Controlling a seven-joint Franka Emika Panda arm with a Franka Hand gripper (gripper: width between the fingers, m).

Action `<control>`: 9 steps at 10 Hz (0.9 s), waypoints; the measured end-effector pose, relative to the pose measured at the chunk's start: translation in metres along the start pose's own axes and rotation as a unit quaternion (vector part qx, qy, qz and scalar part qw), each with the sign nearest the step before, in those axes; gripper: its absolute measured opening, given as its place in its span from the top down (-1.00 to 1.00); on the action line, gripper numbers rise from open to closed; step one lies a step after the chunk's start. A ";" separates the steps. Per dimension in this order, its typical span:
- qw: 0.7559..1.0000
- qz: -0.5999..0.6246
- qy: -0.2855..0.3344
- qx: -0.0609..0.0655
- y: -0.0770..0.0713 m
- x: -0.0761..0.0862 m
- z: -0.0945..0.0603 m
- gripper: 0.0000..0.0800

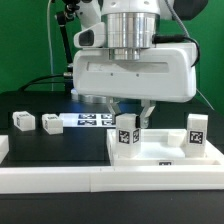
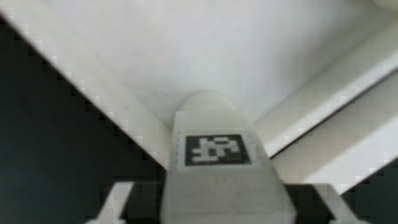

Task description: Assemble square table

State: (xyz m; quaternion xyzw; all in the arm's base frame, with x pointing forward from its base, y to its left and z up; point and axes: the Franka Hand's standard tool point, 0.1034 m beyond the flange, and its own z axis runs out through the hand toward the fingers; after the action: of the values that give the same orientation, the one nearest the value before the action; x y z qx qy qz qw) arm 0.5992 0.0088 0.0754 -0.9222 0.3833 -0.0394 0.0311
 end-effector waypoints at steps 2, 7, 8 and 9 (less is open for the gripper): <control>0.996 0.093 -0.002 0.003 0.000 0.000 0.000 0.27; 0.955 0.297 -0.013 0.005 -0.001 0.000 0.000 0.27; 0.947 0.322 -0.014 0.007 -0.001 0.001 0.000 0.27; 0.933 0.359 -0.015 0.007 -0.002 0.001 0.000 0.27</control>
Offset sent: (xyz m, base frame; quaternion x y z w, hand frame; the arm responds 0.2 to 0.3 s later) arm 0.0001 0.0015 -0.0018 -0.0315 -0.0317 0.2471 0.9680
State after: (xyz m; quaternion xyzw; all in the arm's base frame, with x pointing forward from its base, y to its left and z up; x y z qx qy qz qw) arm 0.6007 0.0096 0.0756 -0.7234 0.6881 -0.0148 0.0553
